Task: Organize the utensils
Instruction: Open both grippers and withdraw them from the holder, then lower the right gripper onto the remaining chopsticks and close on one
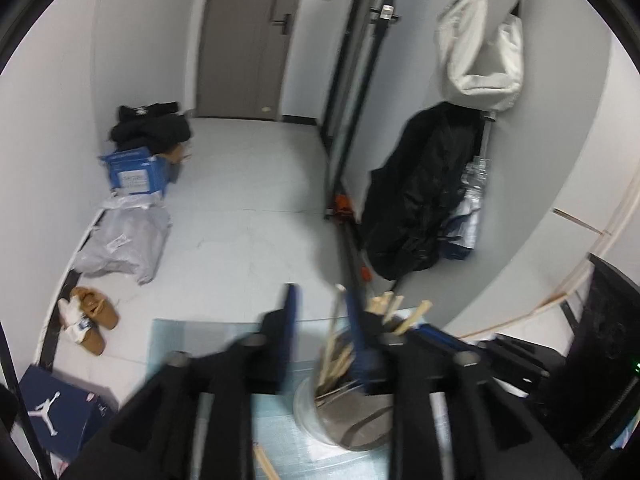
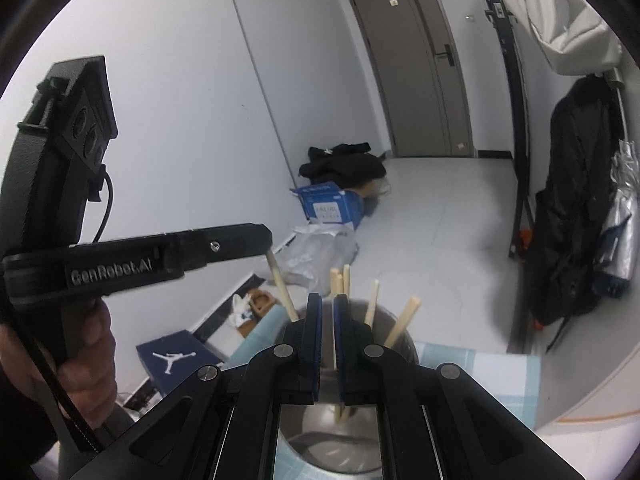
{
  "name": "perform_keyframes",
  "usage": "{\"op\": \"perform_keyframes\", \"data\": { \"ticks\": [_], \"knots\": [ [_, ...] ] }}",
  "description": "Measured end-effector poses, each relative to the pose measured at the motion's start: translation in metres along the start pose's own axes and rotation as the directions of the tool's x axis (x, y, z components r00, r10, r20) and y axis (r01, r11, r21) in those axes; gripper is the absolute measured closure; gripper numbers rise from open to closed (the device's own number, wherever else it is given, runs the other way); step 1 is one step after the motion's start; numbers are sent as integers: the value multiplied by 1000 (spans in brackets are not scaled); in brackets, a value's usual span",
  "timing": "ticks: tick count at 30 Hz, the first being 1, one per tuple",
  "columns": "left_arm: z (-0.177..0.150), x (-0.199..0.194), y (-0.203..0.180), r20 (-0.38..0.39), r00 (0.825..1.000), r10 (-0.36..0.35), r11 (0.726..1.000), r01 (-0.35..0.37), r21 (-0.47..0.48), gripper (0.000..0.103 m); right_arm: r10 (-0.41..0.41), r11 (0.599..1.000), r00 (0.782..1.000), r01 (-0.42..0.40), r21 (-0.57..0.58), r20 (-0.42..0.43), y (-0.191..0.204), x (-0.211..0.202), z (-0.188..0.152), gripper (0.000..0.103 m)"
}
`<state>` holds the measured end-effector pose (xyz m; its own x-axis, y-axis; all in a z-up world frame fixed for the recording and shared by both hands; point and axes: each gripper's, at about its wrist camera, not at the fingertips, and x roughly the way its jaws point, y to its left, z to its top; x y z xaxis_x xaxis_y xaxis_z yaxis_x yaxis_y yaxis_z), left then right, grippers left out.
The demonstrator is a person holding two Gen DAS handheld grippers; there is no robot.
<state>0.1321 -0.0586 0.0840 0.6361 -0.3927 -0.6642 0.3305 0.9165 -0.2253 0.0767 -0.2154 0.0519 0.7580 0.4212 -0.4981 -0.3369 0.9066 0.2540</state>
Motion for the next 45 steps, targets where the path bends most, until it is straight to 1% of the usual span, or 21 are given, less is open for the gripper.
{"op": "perform_keyframes", "data": {
  "ticks": [1,2,4,7,9,11,15,17,20,22,24,28,31,35,37,39,41,45],
  "knots": [
    [-1,-2,3,9,1000,1,1000,-1,-13,65,-6,1000,1000,6,-2,-1,0,-2,-1,96],
    [-3,-4,6,14,1000,4,1000,-3,-25,62,-14,1000,1000,14,-1,0,0,-3,-2,96],
    [-4,-6,10,16,1000,27,999,-26,-48,59,-30,999,1000,30,11,2,-2,-10,-5,95],
    [-7,-9,14,17,999,42,996,-40,-80,50,-58,998,998,58,26,1,-5,-19,-7,88],
    [-9,-15,14,32,997,66,994,-63,-90,44,-69,997,998,68,32,10,-4,-26,-8,84],
    [-12,-25,11,60,994,95,992,-90,-92,36,-87,996,996,86,34,27,-1,-35,-6,75],
    [-17,-43,9,104,984,147,986,-136,-101,27,-93,995,994,91,43,55,7,-51,-3,67],
    [-20,-52,7,125,978,166,983,-154,-104,20,-93,995,993,90,43,74,12,-59,-3,61],
    [-27,-65,4,160,968,194,978,-178,-109,16,-96,995,990,92,35,104,23,-72,-4,53],
    [-32,-72,3,168,964,208,975,-190,-113,12,-97,995,988,95,25,118,31,-79,-5,50],
    [-37,-77,2,177,960,217,973,-198,-118,11,-98,995,987,95,22,127,36,-85,-7,46],
    [-49,-89,1,199,950,240,967,-217,-130,4,-98,995,985,97,16,139,44,-95,-15,36],
    [-58,-94,0,212,944,254,964,-230,-134,2,-95,995,987,96,1,130,48,-98,-22,35],
    [-70,-99,1,224,937,270,959,-241,-149,1,-99,995,987,99,3,124,49,-103,-35,29],
    [-76,-99,3,220,939,266,959,-235,-158,1,-107,994,987,107,10,124,49,-104,-42,26],
    [-82,-98,4,213,945,249,962,-216,-166,1,-114,994,986,112,16,123,51,-105,-48,24],
    [-88,-96,5,208,946,248,961,-214,-172,1,-137,991,983,136,18,124,52,-105,-55,17],
    [-101,-92,5,208,942,264,958,-231,-169,1,-158,987,981,157,14,112,56,-101,-67,17]
  ]
}}
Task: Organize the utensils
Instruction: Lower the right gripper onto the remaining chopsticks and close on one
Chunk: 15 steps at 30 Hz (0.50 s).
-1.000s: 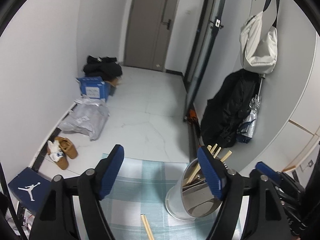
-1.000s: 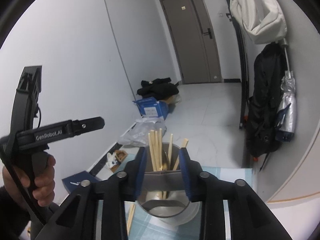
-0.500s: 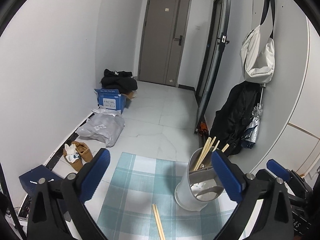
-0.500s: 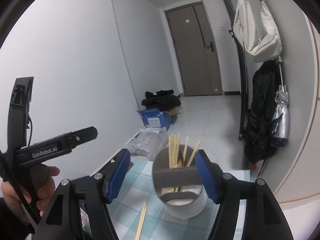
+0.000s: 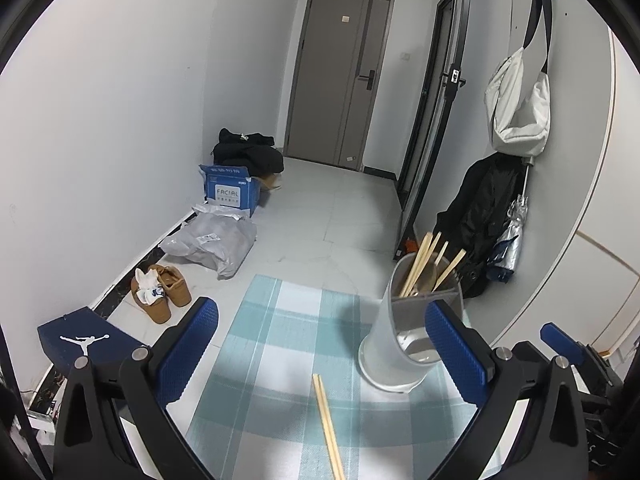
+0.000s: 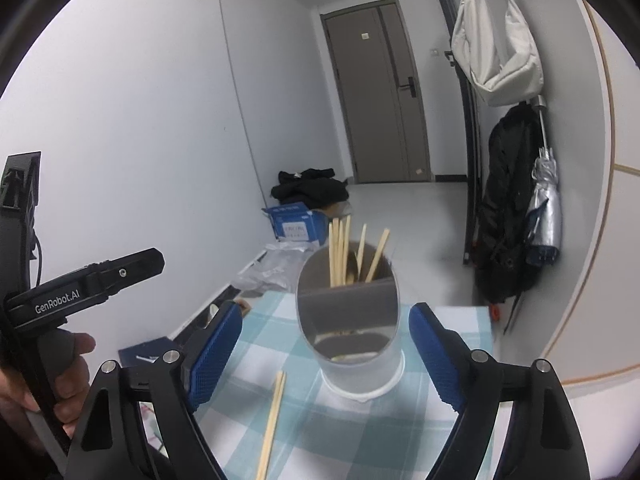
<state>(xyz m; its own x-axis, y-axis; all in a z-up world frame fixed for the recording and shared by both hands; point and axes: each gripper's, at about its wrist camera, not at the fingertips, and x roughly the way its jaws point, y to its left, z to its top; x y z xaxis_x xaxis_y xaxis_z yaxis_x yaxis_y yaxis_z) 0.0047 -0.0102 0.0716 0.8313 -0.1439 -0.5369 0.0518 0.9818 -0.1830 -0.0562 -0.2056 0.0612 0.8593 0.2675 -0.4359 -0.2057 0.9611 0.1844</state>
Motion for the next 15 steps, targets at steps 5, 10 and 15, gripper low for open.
{"op": "perform_keyframes", "data": {
  "ticks": [5,10,15],
  "knots": [
    [-18,10,9,-20,1000,22,1000,-22,-17,1,-11,1000,1000,11,-5,-22,3,6,-15,16],
    [-31,27,19,-62,997,50,998,-52,-34,1,-25,999,996,22,-29,-85,6,21,-33,16],
    [-44,39,32,-114,991,64,996,-70,-54,1,-45,999,987,41,-29,-153,5,40,-48,16]
  ]
}}
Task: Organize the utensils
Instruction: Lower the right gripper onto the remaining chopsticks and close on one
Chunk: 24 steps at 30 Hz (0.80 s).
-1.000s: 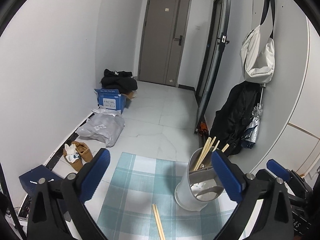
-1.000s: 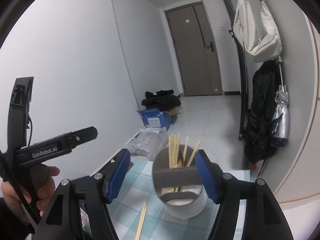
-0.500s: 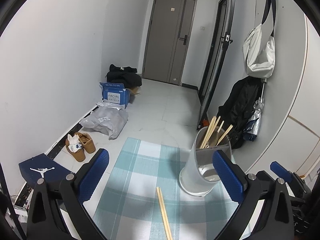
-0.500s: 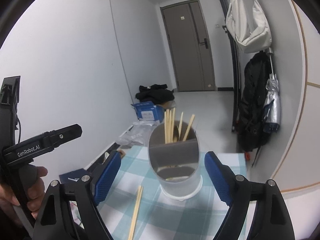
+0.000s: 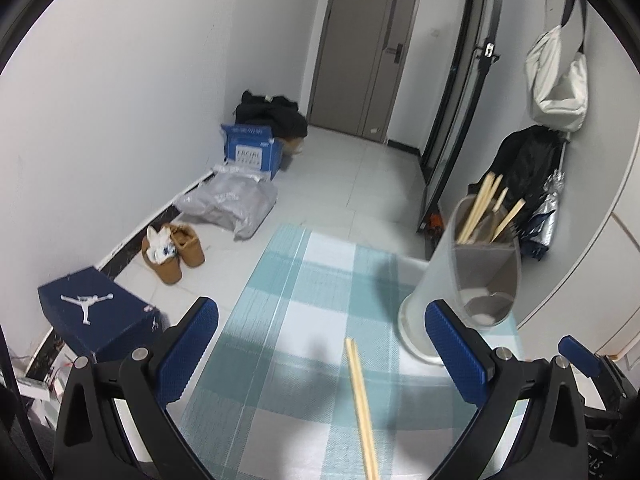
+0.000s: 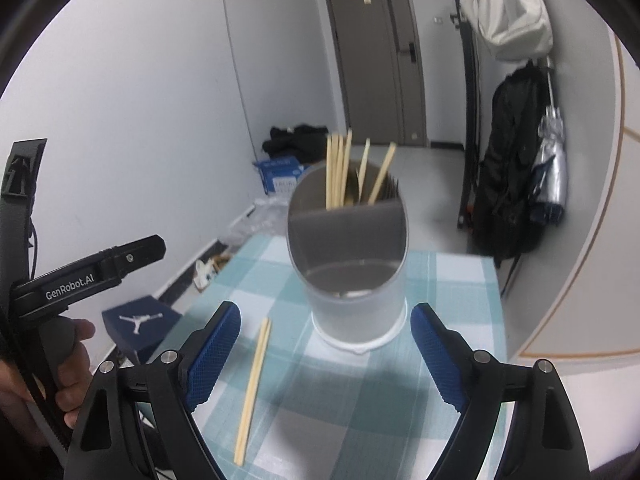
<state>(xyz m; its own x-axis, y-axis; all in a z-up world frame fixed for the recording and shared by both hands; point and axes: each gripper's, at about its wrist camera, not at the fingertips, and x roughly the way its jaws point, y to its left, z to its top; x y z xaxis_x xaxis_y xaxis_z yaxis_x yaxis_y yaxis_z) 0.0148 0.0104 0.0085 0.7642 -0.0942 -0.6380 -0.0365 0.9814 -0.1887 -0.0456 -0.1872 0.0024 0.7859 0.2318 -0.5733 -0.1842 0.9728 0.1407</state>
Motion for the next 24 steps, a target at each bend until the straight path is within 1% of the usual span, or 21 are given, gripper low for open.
{"op": "perform_keyframes", "data": {
  "ticks": [3,5,9,11,13,15,17,20,21,23,24],
  "knots": [
    [-6,8,9,-29,999,18,1000,-19,-18,1,-23,1000,999,23,-7,-48,1,15,-7,16],
    [-7,16,17,-66,998,8,999,-11,-43,1,-32,999,996,30,-28,-82,5,25,-12,16],
    [-10,21,26,-92,995,25,997,-32,-71,1,-22,999,986,14,-50,-166,15,50,-24,16],
    [-12,23,28,-111,993,35,996,-43,-73,1,-8,999,975,0,-39,-222,19,65,-31,16],
    [-11,26,31,-127,992,27,996,-37,-77,1,-7,999,961,-4,-39,-276,25,80,-39,16],
    [-9,28,33,-134,991,23,996,-34,-84,1,-21,998,949,3,-59,-313,30,91,-44,18],
    [-8,30,39,-141,990,9,994,-25,-111,1,-29,997,940,6,-71,-340,35,100,-46,21],
    [-5,39,49,-192,981,-18,989,-11,-149,2,-28,998,925,7,-56,-378,38,115,-49,23],
    [-4,43,52,-207,978,-27,986,-7,-164,2,-25,999,918,7,-48,-396,39,122,-51,25],
    [-2,46,61,-214,976,-25,978,-21,-208,2,-18,999,907,-4,-51,-421,42,129,-54,34],
    [-1,46,66,-216,976,-24,972,-27,-232,2,-20,998,902,-8,-62,-431,44,132,-55,34]
  ]
}}
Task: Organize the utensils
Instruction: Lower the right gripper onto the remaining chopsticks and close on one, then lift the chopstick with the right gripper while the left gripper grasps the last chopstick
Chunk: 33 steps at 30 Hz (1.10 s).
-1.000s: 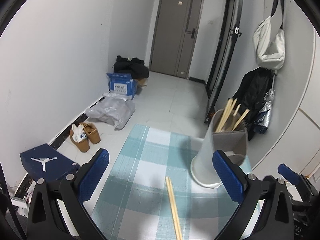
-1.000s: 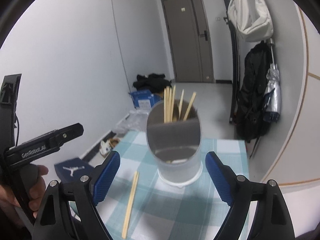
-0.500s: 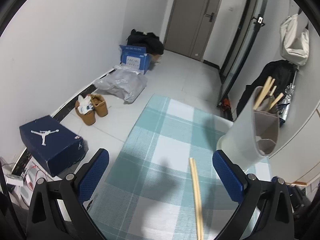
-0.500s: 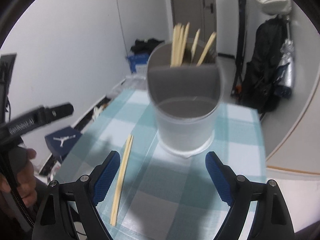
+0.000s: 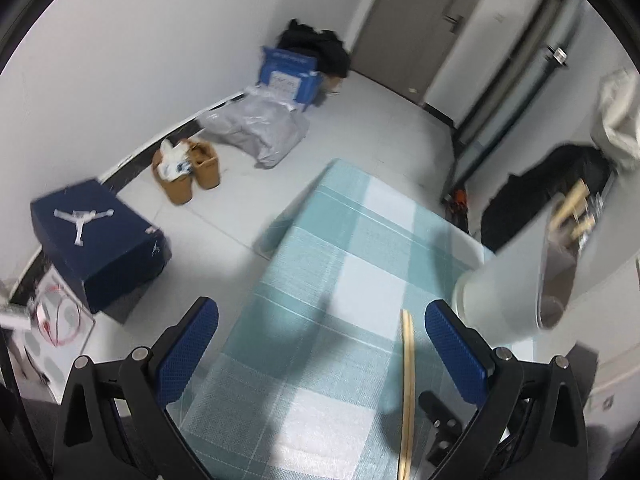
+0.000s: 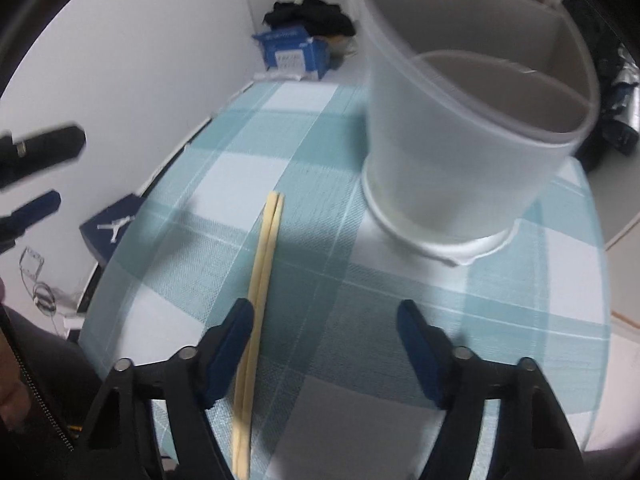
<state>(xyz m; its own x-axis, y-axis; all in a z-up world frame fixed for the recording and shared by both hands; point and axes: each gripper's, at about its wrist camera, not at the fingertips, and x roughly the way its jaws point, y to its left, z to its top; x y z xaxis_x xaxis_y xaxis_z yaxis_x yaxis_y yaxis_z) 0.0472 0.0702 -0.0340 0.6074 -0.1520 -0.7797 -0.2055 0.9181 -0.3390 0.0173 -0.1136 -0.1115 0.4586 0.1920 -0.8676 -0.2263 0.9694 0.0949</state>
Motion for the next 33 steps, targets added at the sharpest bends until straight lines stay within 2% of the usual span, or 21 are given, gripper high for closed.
{"op": "perform_keyframes", "data": {
  "ticks": [5,9,15,17,21,24,25,26,30,33],
  "knots": [
    [6,0,15,-3,1000,-6,995,6,-100,1,-22,998,1000,21,-62,-20,9,8,-3,41],
    [4,4,17,-29,999,-21,991,17,-131,1,-38,997,999,37,-72,-20,14,9,-1,43],
    [7,3,25,-36,999,-21,985,14,-172,2,-112,989,993,108,-99,-40,27,14,11,46],
    [8,0,26,-26,1000,-15,985,10,-173,1,-120,988,991,114,-105,-61,31,18,15,56],
    [6,1,29,-33,999,-25,983,18,-182,2,-108,988,993,102,-113,-54,35,22,17,59],
    [6,1,30,-37,999,-28,982,20,-187,1,-76,991,996,70,-111,-51,36,21,16,77],
    [7,0,31,-37,999,-28,982,21,-190,1,-67,989,996,59,-134,-52,38,20,16,93],
    [7,0,32,-36,999,-27,981,19,-193,2,-58,988,997,49,-144,-56,39,21,16,98],
    [7,-1,37,-39,998,-44,975,35,-218,1,-7,992,994,-7,-123,-108,28,17,13,99],
    [7,-2,37,-37,998,-48,975,38,-221,1,-20,992,990,1,-127,-143,19,11,3,99]
  ]
}}
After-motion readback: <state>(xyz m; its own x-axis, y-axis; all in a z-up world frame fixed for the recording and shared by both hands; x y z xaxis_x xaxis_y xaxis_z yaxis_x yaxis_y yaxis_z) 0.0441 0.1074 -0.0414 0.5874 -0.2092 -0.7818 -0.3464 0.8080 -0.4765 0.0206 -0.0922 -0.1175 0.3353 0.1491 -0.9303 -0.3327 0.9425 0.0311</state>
